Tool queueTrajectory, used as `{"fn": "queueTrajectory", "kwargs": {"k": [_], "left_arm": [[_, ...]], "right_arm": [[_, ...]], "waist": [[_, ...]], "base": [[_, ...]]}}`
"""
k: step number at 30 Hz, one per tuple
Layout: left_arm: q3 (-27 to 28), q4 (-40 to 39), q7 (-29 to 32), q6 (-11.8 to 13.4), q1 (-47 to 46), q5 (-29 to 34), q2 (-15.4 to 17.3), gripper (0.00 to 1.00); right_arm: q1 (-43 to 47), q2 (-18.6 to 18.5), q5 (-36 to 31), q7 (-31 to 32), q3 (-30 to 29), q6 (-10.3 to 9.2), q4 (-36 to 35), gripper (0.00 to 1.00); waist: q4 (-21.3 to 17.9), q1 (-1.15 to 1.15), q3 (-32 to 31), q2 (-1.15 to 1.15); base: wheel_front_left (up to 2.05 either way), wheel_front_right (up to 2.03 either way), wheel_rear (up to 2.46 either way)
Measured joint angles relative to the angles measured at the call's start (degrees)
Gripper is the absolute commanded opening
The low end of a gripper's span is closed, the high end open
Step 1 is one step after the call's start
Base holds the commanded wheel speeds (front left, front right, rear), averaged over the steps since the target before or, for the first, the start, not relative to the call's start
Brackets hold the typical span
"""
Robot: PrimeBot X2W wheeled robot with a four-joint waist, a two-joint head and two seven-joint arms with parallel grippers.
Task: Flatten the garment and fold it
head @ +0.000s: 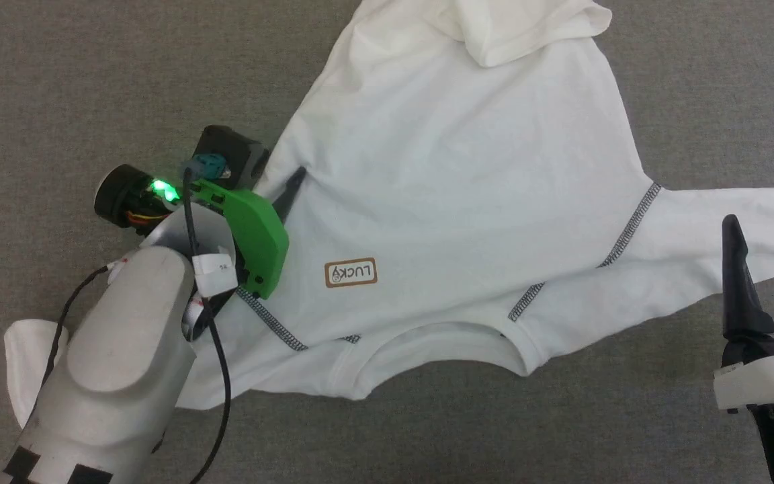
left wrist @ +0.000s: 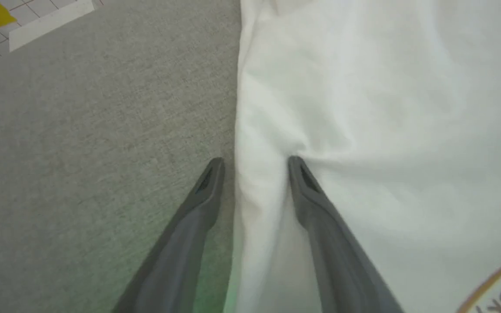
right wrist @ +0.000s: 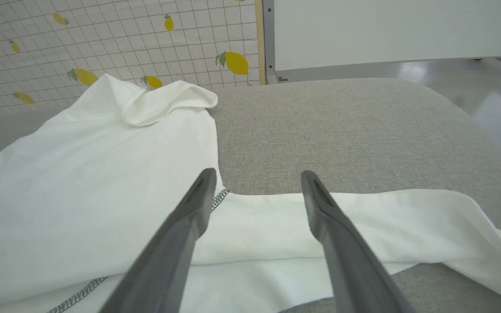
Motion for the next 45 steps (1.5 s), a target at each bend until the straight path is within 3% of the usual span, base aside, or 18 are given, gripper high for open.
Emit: {"fn": "queueTrajectory", "kwargs": {"k": [7, 13, 14, 15, 23, 30, 37, 38, 39, 42, 45], "left_arm": [[0.9, 0.5, 0.2, -0.2, -6.3, -5.3, 0.1, 0.00], [4.0, 2.5, -0.9, 0.5, -16.1, -5.1, 3.4, 0.00], [4.1, 3.3, -1.7, 0.9, -16.9, -4.5, 3.6, 0.40], [4.3, 4.3, -2.5, 1.3, -17.4, -4.3, 3.7, 1.00], [5.7, 6.0, -12.5, 2.1, -17.3, -5.7, 0.7, 1.00], [6.7, -6.9, -24.3, 2.7, -7.0, -6.8, 0.1, 1.00], [8.5, -21.3, -29.9, 10.4, 14.4, -4.3, 2.1, 1.00], [9.7, -26.1, -30.9, 14.1, 23.4, -3.6, 1.8, 1.00], [10.1, -27.4, -31.2, 15.3, 26.5, -3.4, 1.6, 1.00], [11.7, -30.1, -31.5, 18.2, 33.6, -3.6, -0.7, 1.00], [12.8, -30.3, -31.5, 18.8, 37.1, -3.6, -2.1, 1.00]], "right_arm": [[-0.2, 0.0, 0.0, -0.2, -0.2, 0.00, -0.1, 1.00], [-1.5, 0.0, 0.5, -0.9, 0.1, 0.00, 0.1, 1.00], [-1.8, 0.0, 0.5, -1.1, 0.2, 0.00, 0.2, 1.00], [-2.1, 0.0, 0.5, -1.3, 0.3, 0.00, 0.3, 1.00], [-2.8, 0.0, 1.0, -2.6, 0.6, 0.00, 2.4, 1.00], [-2.2, 0.0, 1.0, -3.1, -0.1, 0.00, 3.7, 1.00], [0.5, 0.0, 1.0, -2.3, 0.5, 0.00, 3.9, 1.00], [1.8, 0.0, 1.0, -1.6, 1.3, 0.00, 3.8, 1.00], [2.2, 0.0, 1.0, -1.4, 1.6, 0.00, 3.8, 1.00], [3.3, 0.0, 1.1, -1.1, 1.9, 0.00, 3.5, 1.00], [4.0, 0.0, 0.7, -0.1, 2.2, 0.00, 3.2, 1.00]], "waist": [[-0.6, 0.00, 0.8, 0.00], [-1.2, 0.00, 2.7, 0.00], [-1.3, 0.00, 3.1, 0.00], [-1.5, 0.00, 3.4, 0.00], [-2.8, 0.00, 4.3, 0.00], [-2.4, 0.00, 1.1, 0.00], [-0.5, 0.00, -4.2, 0.00], [0.4, -0.01, -6.3, 0.00], [0.7, -0.01, -7.0, 0.00], [1.7, -0.01, -8.3, 0.00], [3.0, -0.01, -8.9, 0.00]], "base": [[0.00, 0.00, 0.00], [0.00, 0.00, 0.00], [0.00, 0.00, 0.00], [0.00, 0.00, 0.00], [0.00, 0.00, 0.00], [0.00, 0.00, 0.00], [0.00, 0.00, 0.00], [0.00, 0.00, 0.00], [0.00, 0.00, 0.00], [0.00, 0.00, 0.00], [0.00, 0.00, 0.00]]}}
